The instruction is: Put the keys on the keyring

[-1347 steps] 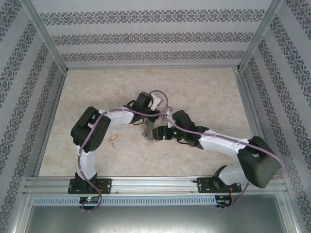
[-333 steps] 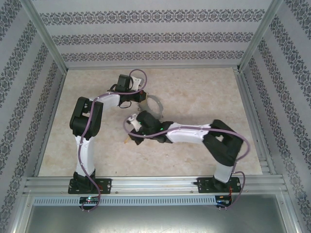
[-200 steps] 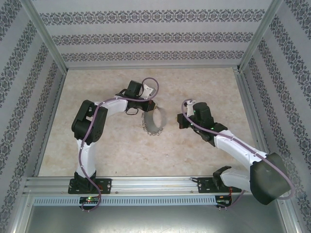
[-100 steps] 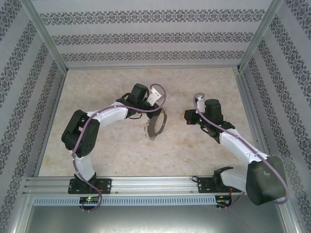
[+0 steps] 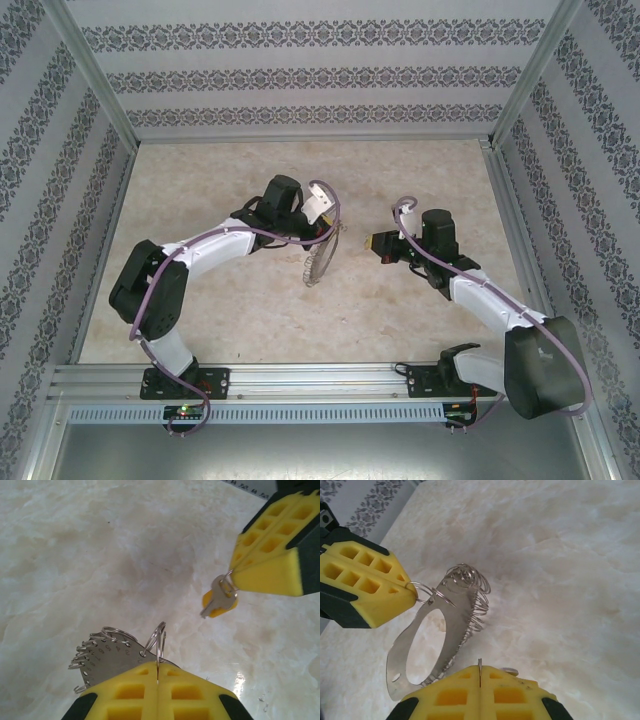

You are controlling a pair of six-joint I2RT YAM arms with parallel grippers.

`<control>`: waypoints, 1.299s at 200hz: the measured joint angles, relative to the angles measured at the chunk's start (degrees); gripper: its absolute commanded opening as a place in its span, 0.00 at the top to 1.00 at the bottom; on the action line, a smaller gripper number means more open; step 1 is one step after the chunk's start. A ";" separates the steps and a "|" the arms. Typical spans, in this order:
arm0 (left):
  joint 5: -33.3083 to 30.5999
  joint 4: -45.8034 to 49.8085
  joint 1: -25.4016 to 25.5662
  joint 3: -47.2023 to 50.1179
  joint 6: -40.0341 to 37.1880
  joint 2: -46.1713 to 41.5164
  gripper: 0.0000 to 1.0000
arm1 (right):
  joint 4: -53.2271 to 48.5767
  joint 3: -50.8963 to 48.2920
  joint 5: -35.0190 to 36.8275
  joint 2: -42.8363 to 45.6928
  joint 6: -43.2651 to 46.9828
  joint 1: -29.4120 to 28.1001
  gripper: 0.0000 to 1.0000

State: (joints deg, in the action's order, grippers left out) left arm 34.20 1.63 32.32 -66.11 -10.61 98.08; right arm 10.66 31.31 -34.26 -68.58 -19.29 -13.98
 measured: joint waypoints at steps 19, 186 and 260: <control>0.79 -0.04 0.33 0.00 -0.44 -0.09 1.00 | 1.27 0.00 -1.33 -0.52 0.63 -1.33 1.00; 4.44 -0.09 0.96 0.00 -0.79 -0.11 1.00 | 3.34 6.03 -5.64 -5.53 5.20 -4.13 1.00; 4.63 -0.11 1.01 0.00 -0.79 -0.11 1.00 | 3.37 6.47 -5.90 -7.58 6.03 -4.68 1.00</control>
State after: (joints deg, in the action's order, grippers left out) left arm 38.83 1.52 33.32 -66.11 -11.40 97.97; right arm 14.02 37.78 -40.16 -76.16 -13.26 -18.65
